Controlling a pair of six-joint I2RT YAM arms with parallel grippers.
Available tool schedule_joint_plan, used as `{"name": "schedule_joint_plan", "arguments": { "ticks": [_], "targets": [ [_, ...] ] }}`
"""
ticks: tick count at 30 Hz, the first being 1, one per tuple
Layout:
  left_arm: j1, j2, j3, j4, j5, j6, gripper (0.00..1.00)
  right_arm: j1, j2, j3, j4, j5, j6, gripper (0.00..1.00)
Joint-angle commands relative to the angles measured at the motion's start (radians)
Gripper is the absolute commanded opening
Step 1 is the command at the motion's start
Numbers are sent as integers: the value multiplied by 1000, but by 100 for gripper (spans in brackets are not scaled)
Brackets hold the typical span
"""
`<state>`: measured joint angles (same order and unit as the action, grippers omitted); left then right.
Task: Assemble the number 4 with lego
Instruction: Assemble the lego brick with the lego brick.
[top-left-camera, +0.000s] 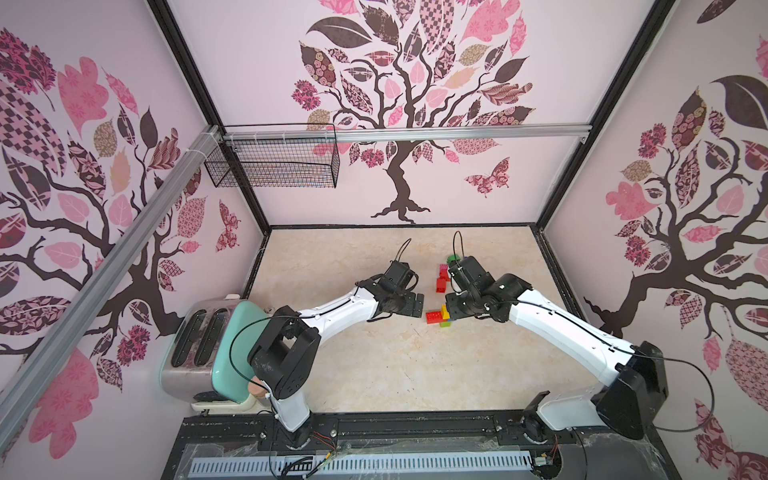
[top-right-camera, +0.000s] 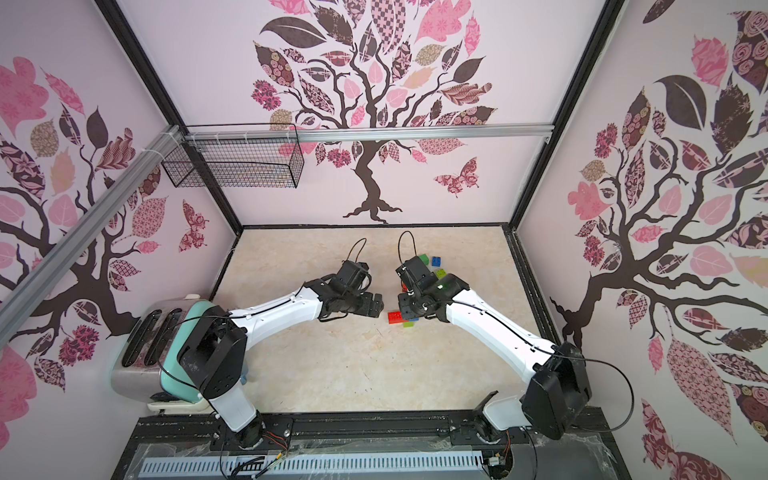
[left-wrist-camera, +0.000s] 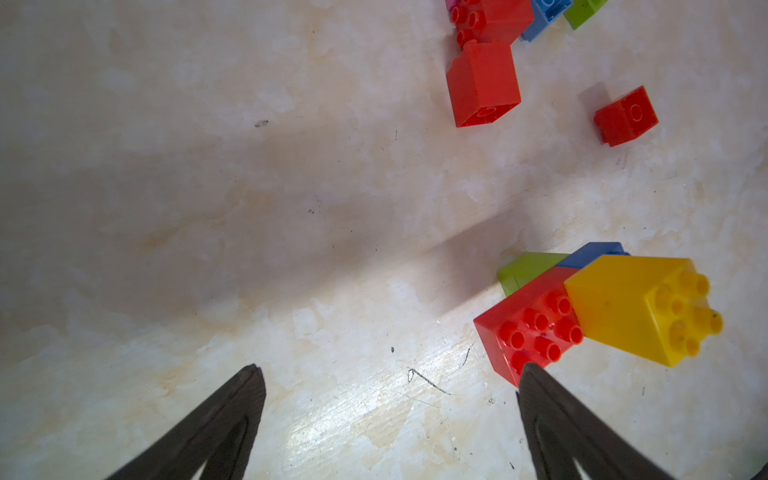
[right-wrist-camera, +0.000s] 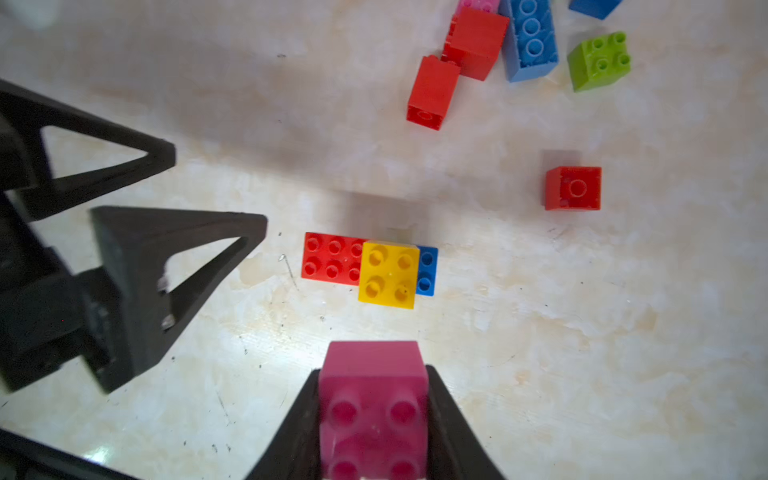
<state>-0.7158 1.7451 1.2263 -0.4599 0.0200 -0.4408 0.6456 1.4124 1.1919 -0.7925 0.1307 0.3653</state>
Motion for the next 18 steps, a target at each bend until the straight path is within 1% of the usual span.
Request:
{"name": "schedule_joint_plan", "arguments": {
  "ticks": [1, 10, 18],
  "targets": [
    [3, -23, -32, 21, 12, -1, 98, -3, 46, 31, -33, 28, 27, 0],
    [3, 11, -41, 34, 31, -10, 98, -3, 96, 21, 49, 15, 47, 0],
    [2, 27, -41, 38, 35, -9, 98, -3, 135, 21, 77, 17, 49, 0]
  ]
}}
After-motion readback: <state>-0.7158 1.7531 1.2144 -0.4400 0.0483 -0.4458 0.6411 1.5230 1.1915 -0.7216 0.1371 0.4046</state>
